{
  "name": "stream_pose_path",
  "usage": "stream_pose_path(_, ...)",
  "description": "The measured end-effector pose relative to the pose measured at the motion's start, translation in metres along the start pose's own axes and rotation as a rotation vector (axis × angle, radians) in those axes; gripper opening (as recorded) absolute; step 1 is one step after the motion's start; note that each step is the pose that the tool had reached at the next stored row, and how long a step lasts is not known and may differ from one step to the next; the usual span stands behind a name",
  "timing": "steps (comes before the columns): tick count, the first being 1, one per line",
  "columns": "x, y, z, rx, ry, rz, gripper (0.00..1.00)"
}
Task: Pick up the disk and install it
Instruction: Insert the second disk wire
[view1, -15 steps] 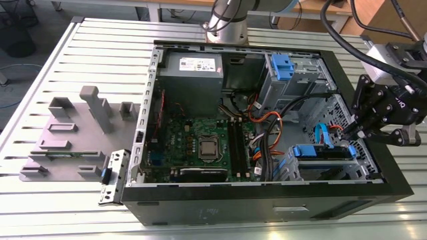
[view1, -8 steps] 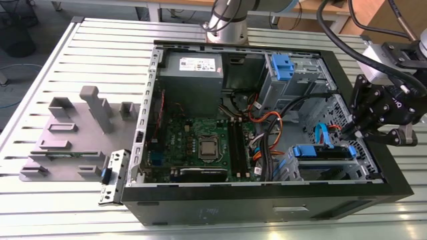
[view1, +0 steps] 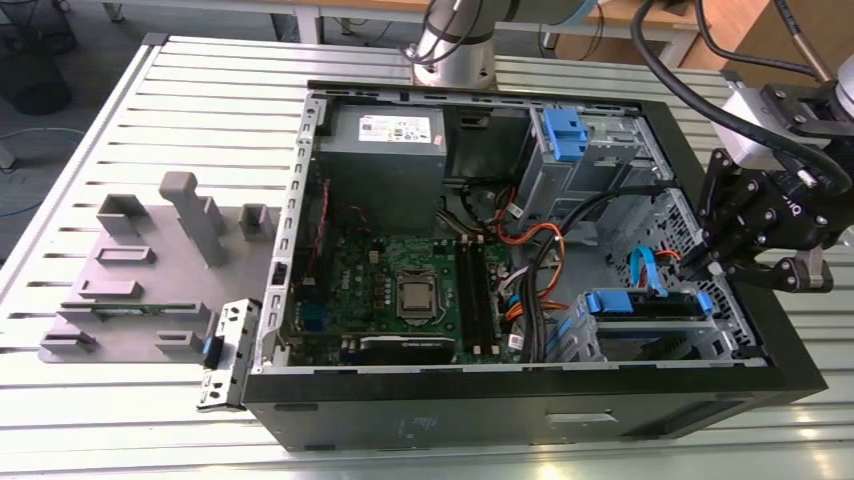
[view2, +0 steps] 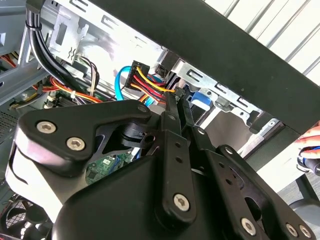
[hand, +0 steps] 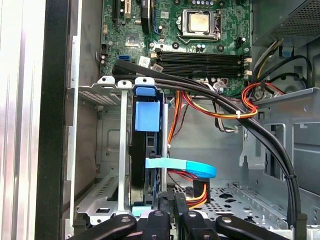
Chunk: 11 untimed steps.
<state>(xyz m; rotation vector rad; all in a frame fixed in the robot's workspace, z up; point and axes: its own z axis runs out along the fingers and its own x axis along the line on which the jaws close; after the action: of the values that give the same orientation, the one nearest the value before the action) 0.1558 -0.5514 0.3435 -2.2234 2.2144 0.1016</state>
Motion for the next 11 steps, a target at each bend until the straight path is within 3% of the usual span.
stream_pose_path(11, 0.0044, 0.0033, 0.0000, 0.0008, 0.0000, 0.000, 0.16)
